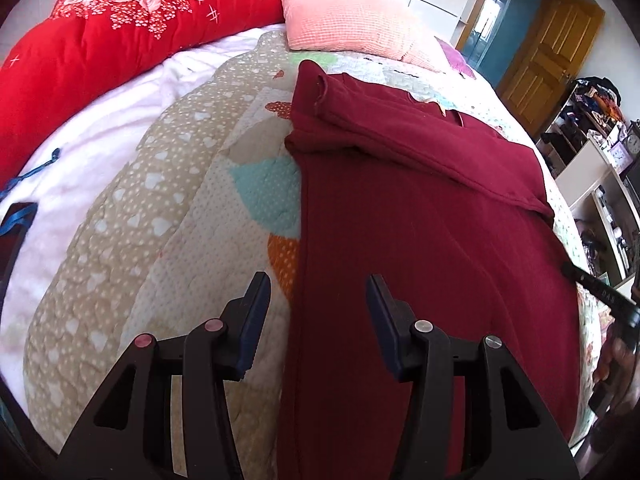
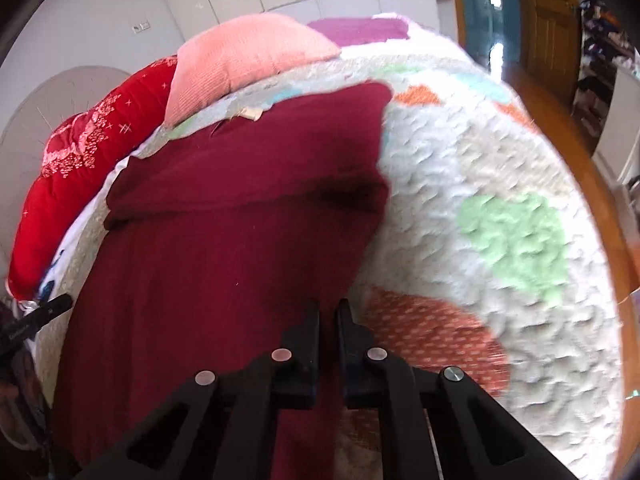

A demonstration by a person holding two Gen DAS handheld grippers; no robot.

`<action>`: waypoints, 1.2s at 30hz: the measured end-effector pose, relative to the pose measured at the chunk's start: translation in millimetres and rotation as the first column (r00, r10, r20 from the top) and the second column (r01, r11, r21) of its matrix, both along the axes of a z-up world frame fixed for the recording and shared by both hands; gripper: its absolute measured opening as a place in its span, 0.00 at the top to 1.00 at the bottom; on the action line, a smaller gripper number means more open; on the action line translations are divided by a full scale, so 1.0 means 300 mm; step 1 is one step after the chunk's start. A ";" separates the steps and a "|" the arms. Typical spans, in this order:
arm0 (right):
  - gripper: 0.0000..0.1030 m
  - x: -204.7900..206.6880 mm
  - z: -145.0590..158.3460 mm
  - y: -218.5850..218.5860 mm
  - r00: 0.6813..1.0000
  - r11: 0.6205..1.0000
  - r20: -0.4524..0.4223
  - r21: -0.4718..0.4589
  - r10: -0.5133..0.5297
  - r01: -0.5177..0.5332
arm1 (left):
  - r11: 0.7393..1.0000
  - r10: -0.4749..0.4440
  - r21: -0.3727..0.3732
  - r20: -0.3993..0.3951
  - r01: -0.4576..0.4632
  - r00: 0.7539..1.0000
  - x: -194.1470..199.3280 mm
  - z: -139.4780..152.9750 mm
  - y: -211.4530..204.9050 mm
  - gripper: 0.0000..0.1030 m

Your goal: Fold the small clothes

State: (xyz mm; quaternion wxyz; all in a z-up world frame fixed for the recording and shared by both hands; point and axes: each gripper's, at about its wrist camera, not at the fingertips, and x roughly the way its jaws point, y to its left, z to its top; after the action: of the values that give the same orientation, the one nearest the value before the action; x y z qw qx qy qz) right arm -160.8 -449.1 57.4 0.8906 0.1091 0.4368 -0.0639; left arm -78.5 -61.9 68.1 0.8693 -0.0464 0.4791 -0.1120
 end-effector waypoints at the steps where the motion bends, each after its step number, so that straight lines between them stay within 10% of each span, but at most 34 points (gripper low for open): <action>1: 0.94 -0.006 0.006 -0.011 1.000 1.000 0.002 -0.026 -0.016 0.016 | 1.000 0.004 -0.005 -0.002 -0.004 1.000 -0.011 0.000 0.007 0.52; 4: 1.00 0.001 -0.020 -0.045 0.995 0.984 -0.028 -0.152 -0.098 0.092 | 0.999 0.008 -0.043 -0.031 -0.009 0.999 -0.036 -0.010 0.030 0.52; 9: 0.96 -0.126 0.039 -0.101 0.997 0.991 0.046 0.122 -0.062 0.056 | 0.993 -0.019 -0.119 -0.089 0.009 0.996 -0.092 -0.029 0.068 0.52; 14: 0.55 -0.275 0.037 -0.051 0.999 0.971 0.001 0.232 0.048 -0.047 | 0.983 -0.057 -0.178 -0.137 0.032 0.989 -0.161 -0.058 0.086 0.40; 21: 0.56 -0.402 -0.069 0.026 0.991 0.950 -0.050 0.295 0.124 -0.104 | 0.986 -0.065 -0.160 -0.143 0.042 0.988 -0.231 -0.074 0.088 0.39; 23: 0.91 -0.410 -0.063 0.074 0.990 0.971 -0.029 0.199 0.139 -0.131 | 0.989 -0.065 -0.143 -0.141 0.045 0.988 -0.241 -0.074 0.083 0.39; 24: 0.92 -0.418 -0.059 0.086 0.990 0.977 -0.022 0.168 0.137 -0.131 | 0.989 -0.067 -0.138 -0.141 0.047 0.988 -0.243 -0.076 0.083 0.39; 28: 0.93 -0.433 -0.049 0.073 0.995 0.991 -0.034 0.093 0.096 -0.093 | 0.989 -0.064 -0.142 -0.152 0.042 0.986 -0.272 -0.083 0.092 0.39; 36: 0.87 -0.498 -0.018 0.021 0.994 0.954 0.010 0.280 0.112 -0.111 | 0.991 -0.097 -0.105 -0.159 0.080 0.983 -0.343 -0.097 0.079 0.32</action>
State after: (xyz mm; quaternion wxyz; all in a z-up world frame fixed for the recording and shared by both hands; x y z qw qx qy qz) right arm -310.2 -442.7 51.9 0.8672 0.2091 0.4493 0.0486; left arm -181.2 -38.2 38.8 0.8178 -0.0768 0.5445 -0.1698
